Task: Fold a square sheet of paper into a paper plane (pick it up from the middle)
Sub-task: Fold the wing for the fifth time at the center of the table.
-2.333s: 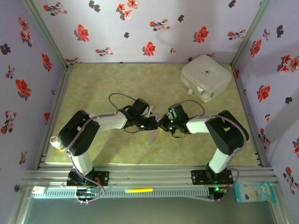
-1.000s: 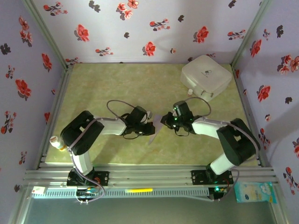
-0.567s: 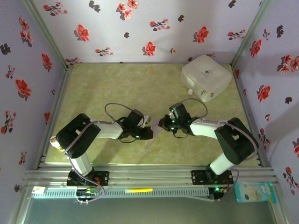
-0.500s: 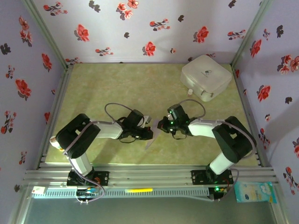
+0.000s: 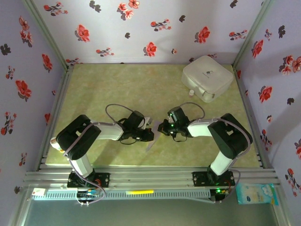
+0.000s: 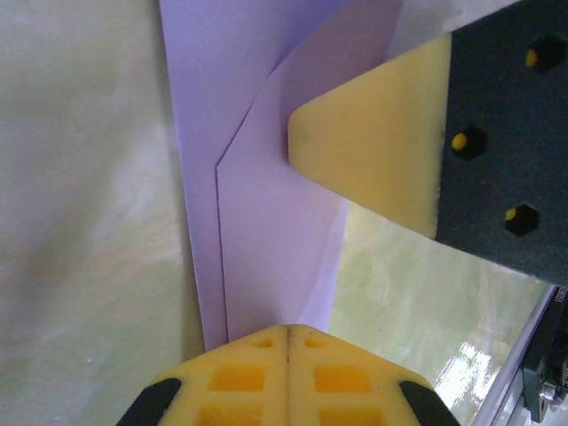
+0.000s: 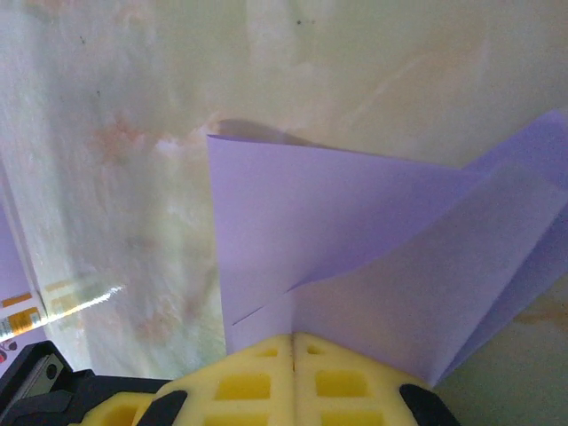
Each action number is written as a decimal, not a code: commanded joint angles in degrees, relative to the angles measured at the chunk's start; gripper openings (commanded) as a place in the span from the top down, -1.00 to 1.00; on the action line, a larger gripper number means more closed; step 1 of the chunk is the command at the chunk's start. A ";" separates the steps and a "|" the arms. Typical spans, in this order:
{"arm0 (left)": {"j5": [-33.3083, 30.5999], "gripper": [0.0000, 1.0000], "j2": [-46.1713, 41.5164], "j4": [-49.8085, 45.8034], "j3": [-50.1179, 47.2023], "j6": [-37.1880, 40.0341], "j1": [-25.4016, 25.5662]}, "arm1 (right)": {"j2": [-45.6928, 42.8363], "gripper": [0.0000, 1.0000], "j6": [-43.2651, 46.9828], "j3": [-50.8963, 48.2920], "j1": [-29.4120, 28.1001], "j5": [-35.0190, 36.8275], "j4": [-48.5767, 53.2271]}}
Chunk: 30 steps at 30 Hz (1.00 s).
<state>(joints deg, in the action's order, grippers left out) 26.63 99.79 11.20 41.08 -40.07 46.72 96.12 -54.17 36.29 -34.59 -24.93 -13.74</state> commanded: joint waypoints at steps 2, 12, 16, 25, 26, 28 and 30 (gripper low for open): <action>-0.70 1.00 4.65 -10.26 -3.68 1.19 0.89 | 0.99 0.94 0.76 -0.96 3.60 6.69 1.85; -2.33 1.00 5.91 -9.76 -4.10 0.46 0.92 | 2.14 0.91 1.17 0.07 9.25 5.21 1.66; -2.37 1.00 5.06 -9.17 -4.75 -0.05 0.92 | 1.84 0.90 3.24 2.17 12.30 5.10 5.28; -3.11 1.00 3.31 -9.18 -4.34 -1.27 0.93 | -4.62 0.87 4.40 3.40 14.16 2.82 6.11; -3.55 1.00 2.82 -9.18 -4.35 -1.60 0.92 | -5.76 0.86 4.68 3.40 13.77 2.30 6.02; -4.22 1.00 2.12 -9.09 -4.43 -1.96 0.92 | -7.71 0.85 4.62 3.25 12.49 1.83 5.73; -4.48 1.00 1.74 -9.20 -4.15 -2.13 0.92 | -8.26 0.85 4.04 2.88 9.64 1.46 3.98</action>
<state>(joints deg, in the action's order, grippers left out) 26.41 99.88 13.89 40.21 -41.45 46.98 89.65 -50.98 38.96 -22.13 -22.90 -8.58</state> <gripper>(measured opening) 0.047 0.076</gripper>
